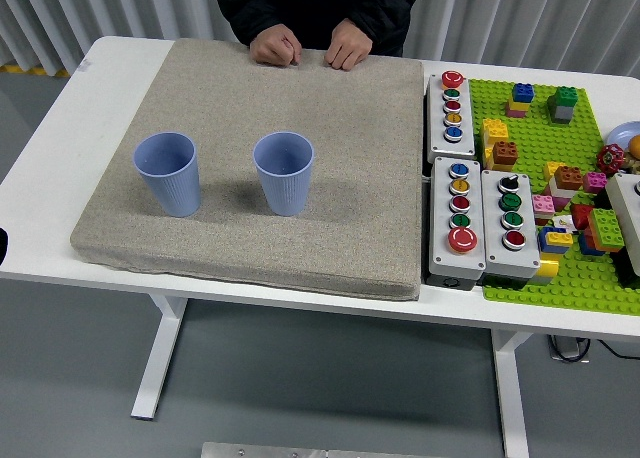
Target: Pick cup pour cup place
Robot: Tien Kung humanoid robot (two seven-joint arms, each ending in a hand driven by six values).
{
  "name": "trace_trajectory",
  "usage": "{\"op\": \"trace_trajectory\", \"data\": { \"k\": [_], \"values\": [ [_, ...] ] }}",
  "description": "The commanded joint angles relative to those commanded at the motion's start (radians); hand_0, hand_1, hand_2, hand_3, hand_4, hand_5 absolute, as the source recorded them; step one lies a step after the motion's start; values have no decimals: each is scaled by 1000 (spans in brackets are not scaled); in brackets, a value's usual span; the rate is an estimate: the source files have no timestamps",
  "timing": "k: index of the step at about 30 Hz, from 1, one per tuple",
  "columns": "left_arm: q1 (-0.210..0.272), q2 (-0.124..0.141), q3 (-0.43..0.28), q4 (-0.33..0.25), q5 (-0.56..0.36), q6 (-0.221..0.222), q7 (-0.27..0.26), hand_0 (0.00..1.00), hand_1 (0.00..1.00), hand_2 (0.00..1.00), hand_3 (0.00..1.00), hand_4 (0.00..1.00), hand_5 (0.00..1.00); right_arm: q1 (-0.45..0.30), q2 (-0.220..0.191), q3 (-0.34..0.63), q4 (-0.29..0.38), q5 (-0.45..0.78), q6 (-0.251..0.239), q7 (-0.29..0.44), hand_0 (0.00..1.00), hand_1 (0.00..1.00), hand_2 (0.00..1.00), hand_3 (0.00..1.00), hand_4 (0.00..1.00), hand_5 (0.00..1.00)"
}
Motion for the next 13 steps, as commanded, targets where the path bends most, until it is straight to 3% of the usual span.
{"op": "trace_trajectory", "data": {
  "k": [13],
  "values": [
    [5,1,5,-5,13,-2,6,772,764,864,900,761,998,-13,3,0,0,8,-4,5,721,687,736,699,324,299]
  ]
}}
